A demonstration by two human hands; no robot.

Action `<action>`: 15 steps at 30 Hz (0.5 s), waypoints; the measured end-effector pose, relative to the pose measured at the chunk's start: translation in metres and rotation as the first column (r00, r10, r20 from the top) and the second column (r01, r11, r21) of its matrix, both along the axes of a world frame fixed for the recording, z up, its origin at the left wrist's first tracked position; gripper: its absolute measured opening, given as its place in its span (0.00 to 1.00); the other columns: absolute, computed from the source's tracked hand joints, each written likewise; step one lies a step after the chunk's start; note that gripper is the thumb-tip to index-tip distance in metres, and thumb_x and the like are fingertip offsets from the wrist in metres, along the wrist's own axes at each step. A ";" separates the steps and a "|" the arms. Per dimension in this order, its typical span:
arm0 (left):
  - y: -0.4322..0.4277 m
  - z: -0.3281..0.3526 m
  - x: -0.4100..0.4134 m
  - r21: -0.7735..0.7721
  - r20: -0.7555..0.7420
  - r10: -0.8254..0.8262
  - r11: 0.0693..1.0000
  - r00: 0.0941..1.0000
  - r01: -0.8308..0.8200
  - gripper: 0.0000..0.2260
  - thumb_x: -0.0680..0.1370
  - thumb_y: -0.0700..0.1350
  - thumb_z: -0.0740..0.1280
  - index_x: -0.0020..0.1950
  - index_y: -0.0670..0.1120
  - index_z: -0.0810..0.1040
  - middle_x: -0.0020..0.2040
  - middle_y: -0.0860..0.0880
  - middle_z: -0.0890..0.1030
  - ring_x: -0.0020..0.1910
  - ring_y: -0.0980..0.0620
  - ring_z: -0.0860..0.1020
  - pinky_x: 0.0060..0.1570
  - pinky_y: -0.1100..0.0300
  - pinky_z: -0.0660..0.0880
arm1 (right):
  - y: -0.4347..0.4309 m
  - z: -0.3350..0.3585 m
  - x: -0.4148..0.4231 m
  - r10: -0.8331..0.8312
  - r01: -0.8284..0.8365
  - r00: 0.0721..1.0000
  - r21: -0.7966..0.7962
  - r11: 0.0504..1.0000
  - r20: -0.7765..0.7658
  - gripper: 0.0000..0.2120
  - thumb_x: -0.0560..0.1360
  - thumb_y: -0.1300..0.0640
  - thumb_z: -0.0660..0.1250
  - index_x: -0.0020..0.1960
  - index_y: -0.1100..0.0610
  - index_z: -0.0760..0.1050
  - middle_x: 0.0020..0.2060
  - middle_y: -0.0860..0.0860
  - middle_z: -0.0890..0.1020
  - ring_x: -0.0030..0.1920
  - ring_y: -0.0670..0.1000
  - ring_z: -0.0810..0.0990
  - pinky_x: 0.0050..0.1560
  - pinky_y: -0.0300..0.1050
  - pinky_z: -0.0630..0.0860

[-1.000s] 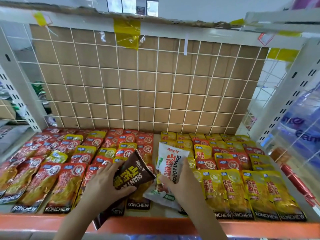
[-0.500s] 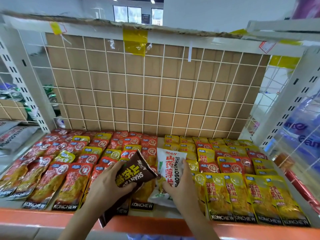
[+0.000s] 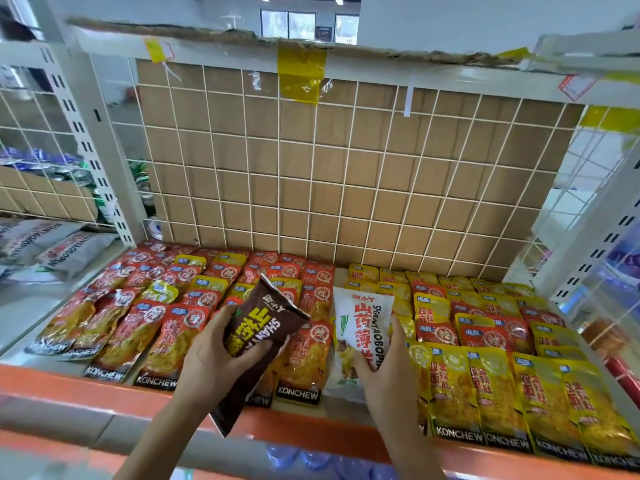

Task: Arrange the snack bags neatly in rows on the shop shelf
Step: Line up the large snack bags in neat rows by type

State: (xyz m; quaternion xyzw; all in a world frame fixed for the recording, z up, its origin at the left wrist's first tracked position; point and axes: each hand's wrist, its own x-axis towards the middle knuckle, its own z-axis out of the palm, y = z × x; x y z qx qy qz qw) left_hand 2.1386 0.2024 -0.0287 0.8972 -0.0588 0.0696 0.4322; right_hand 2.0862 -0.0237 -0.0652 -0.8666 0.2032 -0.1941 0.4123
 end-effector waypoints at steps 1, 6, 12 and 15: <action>0.002 -0.002 0.000 -0.012 0.001 -0.008 1.000 1.000 0.008 0.38 0.59 0.68 0.66 0.62 0.47 0.71 0.47 0.52 0.80 0.44 0.52 0.79 0.41 0.55 0.74 | 0.000 -0.001 0.001 -0.016 0.016 1.000 -0.022 1.000 0.011 0.39 0.70 0.53 0.73 0.73 0.55 0.55 0.60 0.52 0.77 0.57 0.52 0.78 0.51 0.52 0.79; 0.003 0.000 0.002 -0.078 0.012 -0.003 0.997 1.000 0.004 0.29 0.66 0.53 0.77 0.63 0.48 0.70 0.48 0.54 0.79 0.46 0.53 0.78 0.42 0.66 0.72 | 0.003 0.002 0.002 -0.050 0.050 0.999 0.050 0.998 -0.004 0.40 0.69 0.53 0.74 0.73 0.53 0.55 0.61 0.53 0.77 0.56 0.53 0.79 0.51 0.53 0.79; 0.030 0.003 0.013 -0.241 0.025 -0.062 0.968 0.998 0.066 0.35 0.63 0.61 0.75 0.63 0.44 0.71 0.46 0.54 0.82 0.41 0.63 0.79 0.37 0.71 0.72 | 0.003 0.021 -0.001 -0.071 0.064 0.996 0.120 0.991 0.059 0.35 0.70 0.59 0.72 0.72 0.50 0.60 0.57 0.48 0.76 0.46 0.49 0.79 0.39 0.38 0.76; 0.057 0.009 0.019 -0.268 0.034 -0.038 0.962 0.999 0.046 0.35 0.63 0.64 0.73 0.62 0.45 0.72 0.45 0.52 0.82 0.41 0.60 0.80 0.40 0.64 0.74 | 0.010 0.033 0.000 -0.081 0.058 0.989 0.187 0.981 0.120 0.30 0.70 0.57 0.72 0.66 0.39 0.64 0.59 0.49 0.78 0.50 0.53 0.81 0.47 0.55 0.80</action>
